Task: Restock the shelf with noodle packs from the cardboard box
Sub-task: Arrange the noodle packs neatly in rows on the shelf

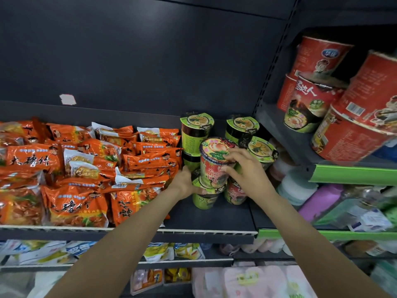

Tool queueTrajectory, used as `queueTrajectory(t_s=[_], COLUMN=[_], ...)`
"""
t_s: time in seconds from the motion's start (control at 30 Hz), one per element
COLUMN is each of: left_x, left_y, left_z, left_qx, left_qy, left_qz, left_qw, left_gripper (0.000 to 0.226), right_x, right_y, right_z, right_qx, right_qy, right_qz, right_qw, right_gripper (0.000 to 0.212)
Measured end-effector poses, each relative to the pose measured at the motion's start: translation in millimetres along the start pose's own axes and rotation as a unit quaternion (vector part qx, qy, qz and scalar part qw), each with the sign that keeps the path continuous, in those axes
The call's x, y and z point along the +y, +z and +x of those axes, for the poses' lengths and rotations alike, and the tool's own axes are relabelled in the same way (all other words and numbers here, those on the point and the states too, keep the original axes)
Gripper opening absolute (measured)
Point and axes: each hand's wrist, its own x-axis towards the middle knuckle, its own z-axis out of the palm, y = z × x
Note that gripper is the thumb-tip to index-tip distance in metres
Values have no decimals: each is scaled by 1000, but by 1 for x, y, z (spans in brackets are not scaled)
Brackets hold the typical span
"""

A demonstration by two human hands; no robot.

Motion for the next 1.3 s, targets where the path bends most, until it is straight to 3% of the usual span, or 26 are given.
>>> queueTrajectory(t_s=[0.1,0.27,0.43,0.6,0.77,0.9,1.1,1.3], left_x=[-3,1,-3,-1,9,3,3,10], left_y=[3,-3,4,3,-4,0,1,-20], left_z=[-1,3,3,1,5,4,1,-10], left_qx=[-11,-68,-6,-34,-34,-2,-7,97], left_qy=[-11,-31,-62,-105,-98,-86,-64,32], left_qz=[-58,-103,-135,-210,-162,-133,-128,-69], left_qw=[998,992,989,971,981,987,990,992], left_gripper=[92,91,79,75,73,69,64,37], right_x=[-2,-3,-4,-1,-2,0,1,-9], right_y=[1,-3,-4,0,0,5,5,2], right_z=[0,3,0,-1,1,3,4,7], right_qx=[9,-1,-7,10,9,1,3,9], right_qy=[10,-16,-24,-30,-15,-8,-4,1], right_qz=[9,2,25,48,40,-15,3,-7], right_qw=[1000,1000,999,998,999,1000,1000,1000], right_gripper=[34,17,12,10,14,37,34,34])
